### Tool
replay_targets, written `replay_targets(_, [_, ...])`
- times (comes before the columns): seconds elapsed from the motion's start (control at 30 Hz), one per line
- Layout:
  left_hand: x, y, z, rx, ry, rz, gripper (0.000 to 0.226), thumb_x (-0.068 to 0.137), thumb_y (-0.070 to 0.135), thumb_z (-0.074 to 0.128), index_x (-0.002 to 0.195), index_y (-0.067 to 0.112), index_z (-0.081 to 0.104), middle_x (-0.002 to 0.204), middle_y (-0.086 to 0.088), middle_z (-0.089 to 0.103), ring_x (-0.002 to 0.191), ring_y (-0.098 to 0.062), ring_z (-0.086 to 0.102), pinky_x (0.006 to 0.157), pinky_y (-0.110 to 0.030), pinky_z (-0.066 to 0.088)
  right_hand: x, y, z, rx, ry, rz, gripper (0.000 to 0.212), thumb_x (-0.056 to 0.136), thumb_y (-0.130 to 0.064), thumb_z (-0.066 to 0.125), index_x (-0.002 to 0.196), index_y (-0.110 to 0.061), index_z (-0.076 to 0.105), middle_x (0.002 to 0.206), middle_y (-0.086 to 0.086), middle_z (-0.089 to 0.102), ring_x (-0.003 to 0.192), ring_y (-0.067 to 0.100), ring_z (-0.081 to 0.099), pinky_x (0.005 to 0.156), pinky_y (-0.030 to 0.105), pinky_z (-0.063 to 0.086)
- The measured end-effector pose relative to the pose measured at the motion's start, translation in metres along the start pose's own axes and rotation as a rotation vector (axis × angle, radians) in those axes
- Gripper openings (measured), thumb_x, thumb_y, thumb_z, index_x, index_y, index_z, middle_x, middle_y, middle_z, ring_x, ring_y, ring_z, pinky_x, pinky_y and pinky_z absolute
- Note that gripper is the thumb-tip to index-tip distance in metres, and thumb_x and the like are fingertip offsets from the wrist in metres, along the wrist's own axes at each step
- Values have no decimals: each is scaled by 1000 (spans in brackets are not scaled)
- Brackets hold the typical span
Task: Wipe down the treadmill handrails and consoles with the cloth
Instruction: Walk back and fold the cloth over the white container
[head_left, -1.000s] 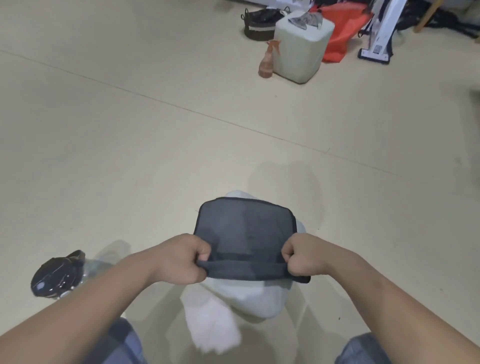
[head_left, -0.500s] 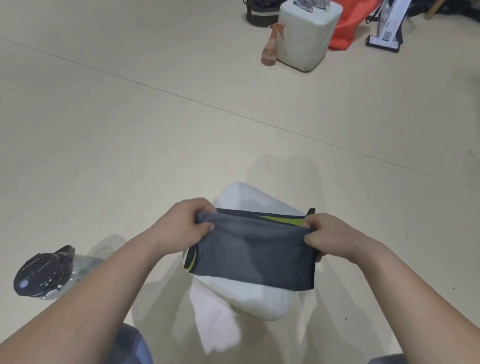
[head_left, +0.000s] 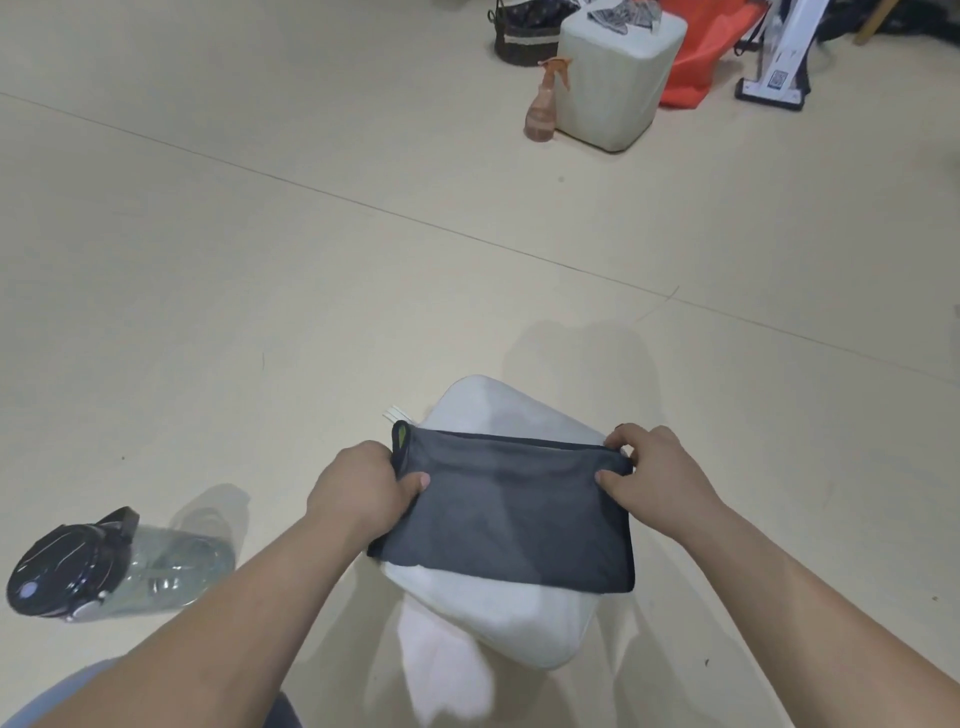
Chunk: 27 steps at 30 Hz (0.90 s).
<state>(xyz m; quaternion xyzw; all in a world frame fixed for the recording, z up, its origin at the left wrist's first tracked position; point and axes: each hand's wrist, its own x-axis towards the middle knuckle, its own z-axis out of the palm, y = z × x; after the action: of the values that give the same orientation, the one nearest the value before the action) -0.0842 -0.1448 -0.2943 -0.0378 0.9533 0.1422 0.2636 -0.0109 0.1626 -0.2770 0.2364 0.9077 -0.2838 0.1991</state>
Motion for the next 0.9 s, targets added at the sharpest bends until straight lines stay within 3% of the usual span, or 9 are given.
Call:
replay_targets(0.1, [-3, 2, -7, -66, 99, 65, 33, 91, 39, 68, 71, 18, 54, 71, 1, 59, 68, -20, 57, 56, -31, 38, 1, -7, 2, 75, -77, 44, 8, 83, -19, 60, 91, -19, 61, 89, 1, 68, 82, 25, 67, 68, 37, 54])
replay_targets(0.2, [-4, 6, -25, -284, 76, 82, 23, 92, 34, 66, 83, 15, 58, 82, -2, 63, 79, -24, 61, 66, -34, 49, 1, -13, 2, 213, -186, 103, 11, 79, -14, 61, 89, -9, 59, 78, 8, 68, 62, 29, 68, 51, 32, 53])
replay_targets(0.3, [-10, 9, -46, -386, 89, 40, 28, 89, 38, 68, 86, 12, 57, 85, -4, 64, 78, -24, 62, 61, -34, 49, 1, -20, 2, 331, -259, 118, 15, 85, -13, 68, 94, -4, 60, 73, 14, 68, 55, 27, 69, 53, 35, 58])
replay_targets(0.47, [-29, 28, -72, -547, 176, 104, 38, 80, 39, 78, 81, 12, 51, 73, 3, 54, 64, -17, 50, 55, -30, 38, 1, -23, 3, 405, -189, 126, 34, 86, -34, 79, 102, -10, 61, 78, 11, 69, 56, 24, 62, 52, 33, 54])
replay_targets(0.6, [-49, 66, -52, -512, 186, 265, 36, 76, 39, 79, 77, 17, 50, 62, 11, 54, 56, -12, 48, 56, -29, 43, 2, -27, -3, 421, -76, 99, 27, 90, -38, 72, 101, -15, 62, 80, 7, 68, 57, 22, 57, 53, 30, 50])
replay_targets(0.7, [-59, 84, -11, -405, 8, 422, 24, 81, 37, 74, 86, 24, 54, 73, 7, 65, 66, -10, 60, 69, -34, 54, 0, -27, -4, 426, -108, 89, 27, 94, -36, 69, 98, -10, 66, 75, 8, 67, 58, 22, 58, 52, 30, 50])
replay_targets(0.8, [-67, 89, 23, -380, -334, 482, 38, 90, 41, 69, 121, 23, 56, 104, 6, 65, 78, -7, 60, 82, -32, 54, 0, -27, -2, 378, -147, 88, 28, 97, -36, 65, 95, -8, 67, 75, 10, 68, 59, 23, 60, 56, 32, 53])
replay_targets(0.83, [-65, 89, 28, -367, -371, 507, 36, 92, 41, 66, 118, 18, 54, 98, 4, 63, 73, -8, 55, 78, -33, 52, 1, -27, -2, 363, -148, 88, 26, 99, -34, 62, 95, -8, 67, 76, 10, 69, 60, 23, 63, 57, 33, 55])
replay_targets(0.9, [-61, 88, 24, -366, -396, 548, 21, 93, 29, 60, 91, 14, 46, 73, 3, 47, 64, -14, 40, 67, -36, 44, 1, -27, -1, 366, -157, 79, 23, 100, -29, 58, 96, -8, 67, 79, 11, 72, 60, 22, 68, 61, 36, 60])
